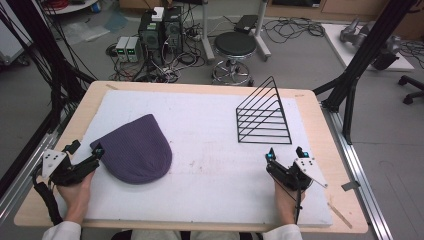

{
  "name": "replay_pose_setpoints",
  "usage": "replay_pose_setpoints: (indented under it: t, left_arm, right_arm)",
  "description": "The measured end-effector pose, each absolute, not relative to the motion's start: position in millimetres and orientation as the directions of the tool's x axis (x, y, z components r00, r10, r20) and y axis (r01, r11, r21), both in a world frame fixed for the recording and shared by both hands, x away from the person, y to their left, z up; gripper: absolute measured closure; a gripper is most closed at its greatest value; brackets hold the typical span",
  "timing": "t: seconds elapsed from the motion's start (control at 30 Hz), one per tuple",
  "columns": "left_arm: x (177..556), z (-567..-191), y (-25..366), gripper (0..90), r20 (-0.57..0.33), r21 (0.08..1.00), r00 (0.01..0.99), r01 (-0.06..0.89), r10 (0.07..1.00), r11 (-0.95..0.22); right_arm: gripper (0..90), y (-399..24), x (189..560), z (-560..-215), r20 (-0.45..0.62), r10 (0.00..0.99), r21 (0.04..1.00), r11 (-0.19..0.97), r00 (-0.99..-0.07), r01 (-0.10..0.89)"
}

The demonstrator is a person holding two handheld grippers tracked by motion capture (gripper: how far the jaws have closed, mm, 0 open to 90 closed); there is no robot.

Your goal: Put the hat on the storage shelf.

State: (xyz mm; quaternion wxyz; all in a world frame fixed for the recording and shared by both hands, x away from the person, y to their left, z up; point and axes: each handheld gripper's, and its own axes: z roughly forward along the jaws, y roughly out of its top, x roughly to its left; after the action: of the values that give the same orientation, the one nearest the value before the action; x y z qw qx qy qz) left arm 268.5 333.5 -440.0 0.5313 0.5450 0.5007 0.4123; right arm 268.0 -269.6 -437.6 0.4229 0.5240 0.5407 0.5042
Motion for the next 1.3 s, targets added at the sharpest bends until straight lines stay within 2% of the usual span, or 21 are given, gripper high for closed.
replay_pose_setpoints:
  t: [0.5, 0.67, 0.83, 1.0, 1.3]
  left_arm:
    - [268.6, -440.4, 336.9, 21.3, -0.096, 0.991, 0.15, 0.11, 0.984, 0.08]
    - [262.9, -435.4, 339.1, 21.4, -0.134, 0.989, 0.148, 0.086, 0.98, 0.123]
    - [259.6, -429.8, 338.1, 21.1, -0.122, 0.991, 0.158, 0.069, 0.98, 0.113]
    - [260.7, -416.9, 334.5, 21.3, -0.099, 0.994, 0.258, 0.074, 0.961, 0.083]
    - [260.5, -405.1, 329.1, 23.1, -0.087, 0.995, 0.353, 0.084, 0.932, 0.061]
  right_arm:
    - [8.0, -268.7, 268.3, -438.1, 0.069, 0.993, 0.987, -0.055, -0.092, 0.151]
    - [8.0, -268.7, 267.6, -437.9, 0.073, 0.993, 0.987, -0.058, -0.095, 0.152]
    - [8.0, -269.2, 268.0, -438.1, 0.074, 0.993, 0.986, -0.059, -0.094, 0.153]
    - [8.0, -269.6, 268.1, -438.1, 0.076, 0.993, 0.986, -0.062, -0.093, 0.152]
    - [8.0, -269.5, 268.3, -438.2, 0.07, 0.993, 0.987, -0.055, -0.096, 0.154]
